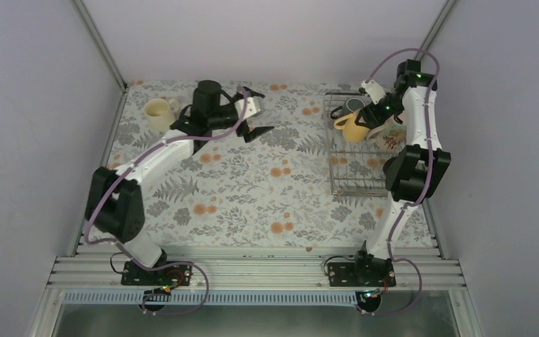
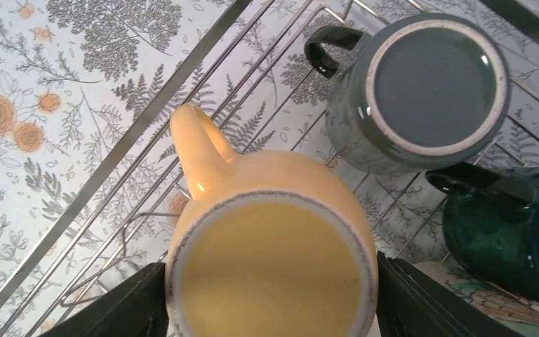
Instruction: Unload the cups from the dish rack
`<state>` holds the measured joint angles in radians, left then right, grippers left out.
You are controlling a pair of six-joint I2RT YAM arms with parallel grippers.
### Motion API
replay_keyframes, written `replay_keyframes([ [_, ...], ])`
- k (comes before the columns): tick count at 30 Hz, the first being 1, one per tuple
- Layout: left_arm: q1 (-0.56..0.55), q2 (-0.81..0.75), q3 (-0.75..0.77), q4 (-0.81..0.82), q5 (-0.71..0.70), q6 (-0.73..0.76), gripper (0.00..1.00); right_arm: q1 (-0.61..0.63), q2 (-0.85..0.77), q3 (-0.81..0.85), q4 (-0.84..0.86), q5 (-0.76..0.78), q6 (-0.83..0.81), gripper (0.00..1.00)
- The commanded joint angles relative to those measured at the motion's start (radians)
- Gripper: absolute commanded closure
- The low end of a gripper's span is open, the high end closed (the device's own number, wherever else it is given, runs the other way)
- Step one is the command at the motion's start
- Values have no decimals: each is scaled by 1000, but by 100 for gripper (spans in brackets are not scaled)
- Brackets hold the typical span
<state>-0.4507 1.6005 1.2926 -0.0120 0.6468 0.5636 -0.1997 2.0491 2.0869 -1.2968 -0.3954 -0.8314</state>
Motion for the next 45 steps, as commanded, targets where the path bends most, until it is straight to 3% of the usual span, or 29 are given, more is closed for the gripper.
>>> replay_keyframes([
  [1,-68,147,68,175,113,-20,0,-15,-88,-24,13,-77,20,53],
  [8,-155,358,283,158,194,-32,0,-15,-153,-63,11,-98,16,53],
  [16,-196,651,697,50,309,-148,0,-14,-223,-132,12,-130,9,53],
  [21,-216,750,837,-4,339,-164,0,-14,-261,-158,12,-152,7,53],
  [34,-225,847,958,-4,428,-232,2,-12,-312,-177,12,-206,12,53],
  [45,-245,952,1070,22,376,-278,2,0,-358,-184,11,-256,18,53],
])
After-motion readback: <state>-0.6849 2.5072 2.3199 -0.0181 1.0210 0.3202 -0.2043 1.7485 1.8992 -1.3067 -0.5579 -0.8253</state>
